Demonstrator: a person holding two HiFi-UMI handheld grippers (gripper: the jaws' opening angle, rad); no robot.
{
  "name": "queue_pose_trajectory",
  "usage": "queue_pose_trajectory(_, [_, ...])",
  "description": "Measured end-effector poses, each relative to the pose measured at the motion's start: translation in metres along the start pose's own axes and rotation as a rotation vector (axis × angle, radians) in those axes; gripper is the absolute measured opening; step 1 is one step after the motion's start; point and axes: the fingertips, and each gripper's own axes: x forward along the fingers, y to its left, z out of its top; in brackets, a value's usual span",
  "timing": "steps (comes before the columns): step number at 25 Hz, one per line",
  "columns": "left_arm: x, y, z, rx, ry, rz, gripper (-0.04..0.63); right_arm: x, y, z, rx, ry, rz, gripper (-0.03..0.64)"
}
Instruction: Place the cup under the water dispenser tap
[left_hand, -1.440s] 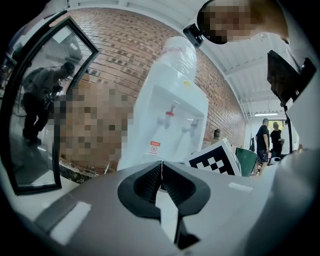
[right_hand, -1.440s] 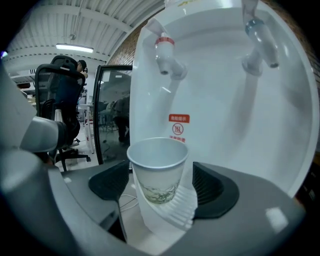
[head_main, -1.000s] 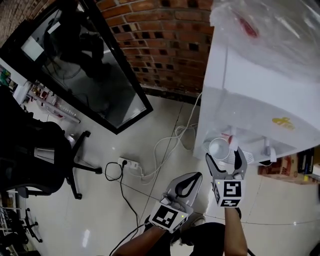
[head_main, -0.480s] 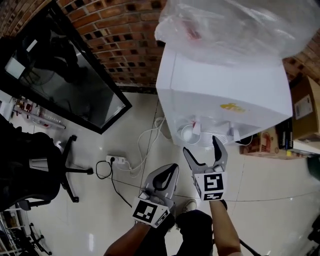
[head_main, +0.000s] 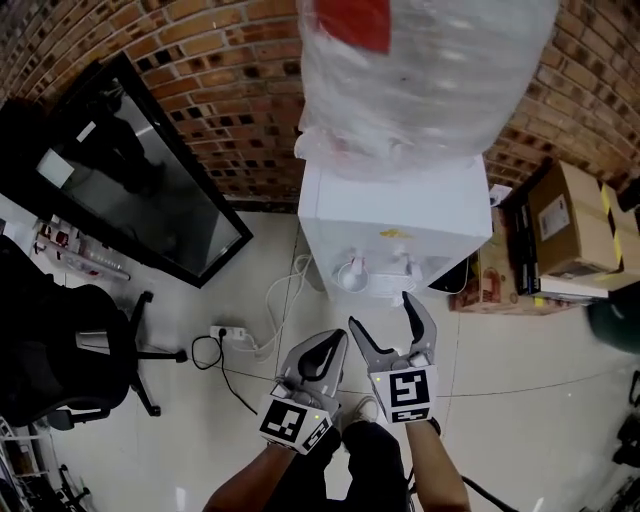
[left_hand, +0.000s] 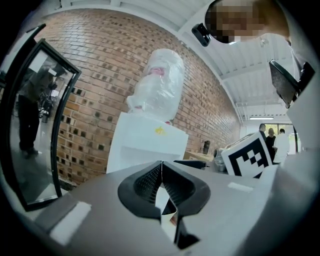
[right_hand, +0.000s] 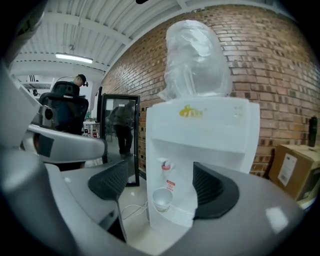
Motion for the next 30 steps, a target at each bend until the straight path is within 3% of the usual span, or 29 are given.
queue_pose_trajectory(8, [-0.013, -0.037, 0.081, 0.018, -0.047, -0.039, -0.011, -0.064, -0.002, 0.091, -0.02, -0.052, -0.054, 0.279])
queue_pose_trajectory(17, [-0.053, -0.066, 0.164, 0.045, -0.081, -0.092, -0.011, -0.125, 0.023, 0.185, -0.034, -0.091, -0.08, 0.184])
queue_pose_trajectory(30, [-0.108, -0.1, 0.207, 0.038, -0.153, -0.189, -0.011, -0.173, 0.079, 0.241, -0.095, -0.141, -0.11, 0.083])
